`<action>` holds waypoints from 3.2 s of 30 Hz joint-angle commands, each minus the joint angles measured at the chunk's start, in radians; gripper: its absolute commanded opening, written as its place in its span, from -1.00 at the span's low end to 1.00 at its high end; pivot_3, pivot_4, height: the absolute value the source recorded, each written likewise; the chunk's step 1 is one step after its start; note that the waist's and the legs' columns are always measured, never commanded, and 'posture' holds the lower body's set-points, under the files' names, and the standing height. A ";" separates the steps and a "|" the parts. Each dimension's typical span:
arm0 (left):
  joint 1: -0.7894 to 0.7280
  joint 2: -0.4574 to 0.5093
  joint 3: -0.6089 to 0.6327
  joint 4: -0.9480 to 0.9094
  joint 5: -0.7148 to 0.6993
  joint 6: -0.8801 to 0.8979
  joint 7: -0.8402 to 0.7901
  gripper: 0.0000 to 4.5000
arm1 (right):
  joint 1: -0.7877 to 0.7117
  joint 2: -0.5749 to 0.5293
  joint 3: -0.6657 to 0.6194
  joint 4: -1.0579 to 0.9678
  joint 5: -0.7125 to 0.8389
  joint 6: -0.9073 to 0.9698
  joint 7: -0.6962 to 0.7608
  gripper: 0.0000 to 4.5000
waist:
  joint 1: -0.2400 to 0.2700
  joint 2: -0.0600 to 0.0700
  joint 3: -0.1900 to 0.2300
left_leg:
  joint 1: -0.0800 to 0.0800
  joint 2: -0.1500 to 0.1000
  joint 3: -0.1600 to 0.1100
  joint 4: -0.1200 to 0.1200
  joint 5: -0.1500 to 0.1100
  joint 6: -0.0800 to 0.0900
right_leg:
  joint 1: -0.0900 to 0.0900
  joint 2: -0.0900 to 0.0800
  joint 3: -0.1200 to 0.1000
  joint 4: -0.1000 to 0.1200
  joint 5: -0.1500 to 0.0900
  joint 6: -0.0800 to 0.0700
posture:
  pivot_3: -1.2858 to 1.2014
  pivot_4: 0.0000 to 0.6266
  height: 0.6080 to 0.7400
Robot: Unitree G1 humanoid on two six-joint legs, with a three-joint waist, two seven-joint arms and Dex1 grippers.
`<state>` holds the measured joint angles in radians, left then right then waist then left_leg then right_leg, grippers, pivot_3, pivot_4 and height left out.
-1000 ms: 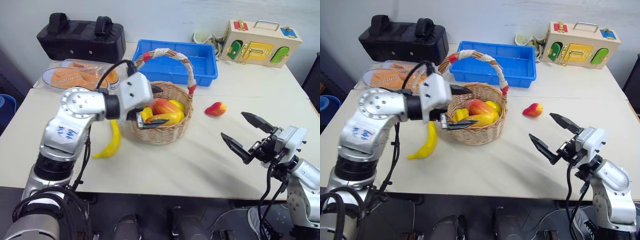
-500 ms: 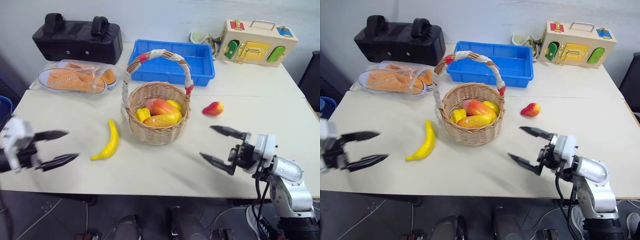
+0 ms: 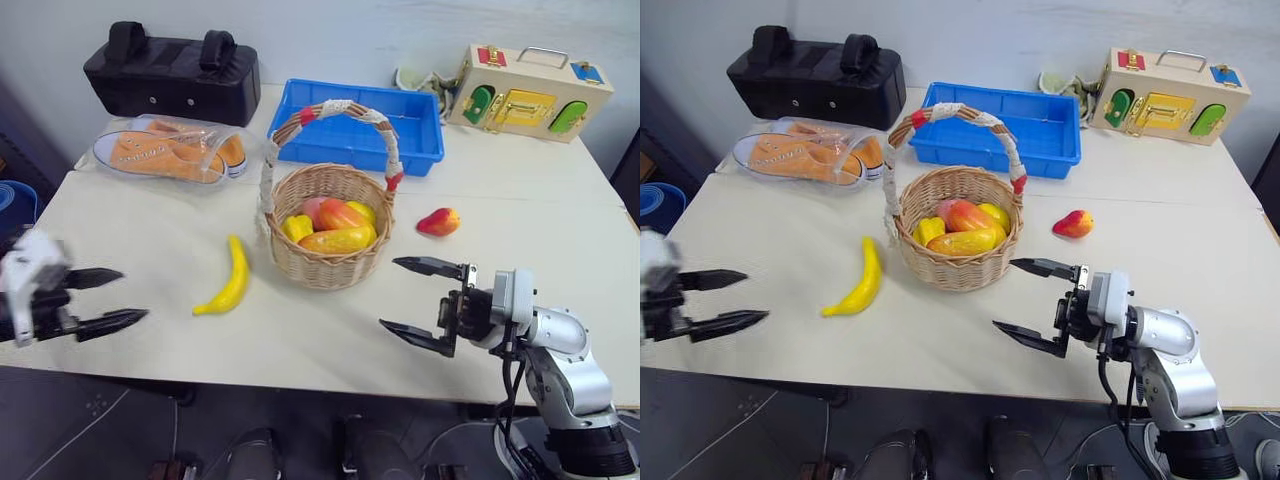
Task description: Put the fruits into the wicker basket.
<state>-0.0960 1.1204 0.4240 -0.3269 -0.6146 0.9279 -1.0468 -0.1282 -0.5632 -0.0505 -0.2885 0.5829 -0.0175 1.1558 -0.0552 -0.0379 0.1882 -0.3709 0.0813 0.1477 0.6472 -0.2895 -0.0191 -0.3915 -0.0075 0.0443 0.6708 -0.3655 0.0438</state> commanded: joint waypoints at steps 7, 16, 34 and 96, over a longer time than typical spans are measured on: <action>-0.252 -0.149 -0.380 -0.108 0.119 0.263 0.414 0.99 | -0.017 -0.008 -0.022 -0.050 0.013 0.023 -0.034 1.00 | -0.017 0.001 0.001 | 0.001 0.001 0.000 0.001 0.002 -0.004 | -0.003 0.006 0.006 0.003 0.000 0.001 | 0.03 -0.52 1.00; -0.221 -0.163 -0.430 -0.080 0.174 0.158 0.403 0.38 | 0.004 -0.010 -0.031 -0.052 0.008 0.006 -0.062 1.00 | -0.019 0.001 0.001 | 0.001 0.000 0.000 0.003 0.002 -0.003 | -0.002 0.005 0.006 0.003 0.000 0.001 | 0.03 -0.52 1.00; -0.191 -0.036 -0.196 -0.022 -0.039 -0.501 -0.328 -0.56 | 0.091 -0.063 -0.164 -0.127 0.022 0.076 -0.162 1.00 | -0.011 0.001 0.001 | 0.000 0.000 0.001 0.001 0.002 -0.003 | -0.002 0.004 0.005 0.000 -0.001 0.001 | 0.03 -0.52 1.00; 0.029 -0.314 0.039 0.028 -0.070 -0.510 -0.050 0.97 | -0.256 -0.112 -0.198 0.550 -0.264 0.017 -0.277 1.00 | -0.043 0.005 0.001 | 0.004 -0.002 0.002 0.002 0.002 0.000 | -0.002 0.005 0.013 0.004 0.003 0.004 | 0.03 -0.52 1.00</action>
<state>-0.0643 0.8036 0.4625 -0.2766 -0.6688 0.4238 -1.1049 -0.3454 -0.6518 -0.2705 0.2446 0.3297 -0.0365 0.8605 -0.0977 -0.0329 0.1894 -0.3670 0.0793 0.1495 0.6482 -0.2872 -0.0204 -0.3935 -0.0014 0.0571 0.6748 -0.3631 0.0478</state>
